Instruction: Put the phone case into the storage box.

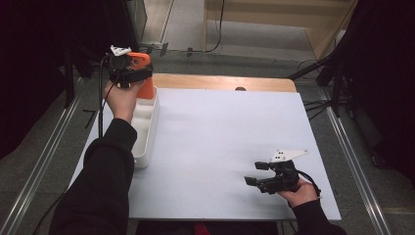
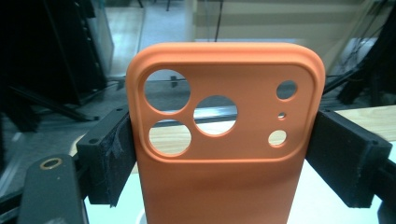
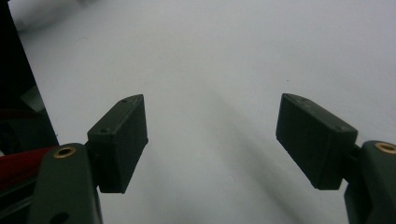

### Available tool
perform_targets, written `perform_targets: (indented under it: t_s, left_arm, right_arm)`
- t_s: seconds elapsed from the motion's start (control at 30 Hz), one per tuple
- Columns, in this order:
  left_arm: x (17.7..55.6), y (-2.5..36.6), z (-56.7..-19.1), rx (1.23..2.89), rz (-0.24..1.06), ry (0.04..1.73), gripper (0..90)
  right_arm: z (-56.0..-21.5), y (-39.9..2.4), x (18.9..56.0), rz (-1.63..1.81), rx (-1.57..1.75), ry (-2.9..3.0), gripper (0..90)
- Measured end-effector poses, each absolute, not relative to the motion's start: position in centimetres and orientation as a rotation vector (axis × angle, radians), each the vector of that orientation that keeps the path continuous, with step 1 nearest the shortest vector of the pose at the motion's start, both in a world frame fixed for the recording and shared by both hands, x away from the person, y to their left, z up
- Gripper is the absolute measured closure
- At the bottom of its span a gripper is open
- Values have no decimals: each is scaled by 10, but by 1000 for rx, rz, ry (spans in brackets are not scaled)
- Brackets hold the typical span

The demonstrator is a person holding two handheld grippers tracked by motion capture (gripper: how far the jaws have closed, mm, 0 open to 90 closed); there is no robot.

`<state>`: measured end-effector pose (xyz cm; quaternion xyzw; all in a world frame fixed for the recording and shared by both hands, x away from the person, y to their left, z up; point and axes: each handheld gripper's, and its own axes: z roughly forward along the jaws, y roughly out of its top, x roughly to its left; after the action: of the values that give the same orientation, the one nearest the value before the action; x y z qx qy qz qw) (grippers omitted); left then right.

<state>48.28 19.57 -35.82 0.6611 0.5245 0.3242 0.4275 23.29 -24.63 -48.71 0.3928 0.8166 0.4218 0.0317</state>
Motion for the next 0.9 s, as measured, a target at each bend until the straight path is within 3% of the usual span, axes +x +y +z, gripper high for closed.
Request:
perform_targets:
  t_s: [0.9]
  left_arm:
    - [495, 195, -392, 1696, 789, 1357, 155]
  right_arm:
    - [-486, -246, 232, 1300, 1209, 2511, 237]
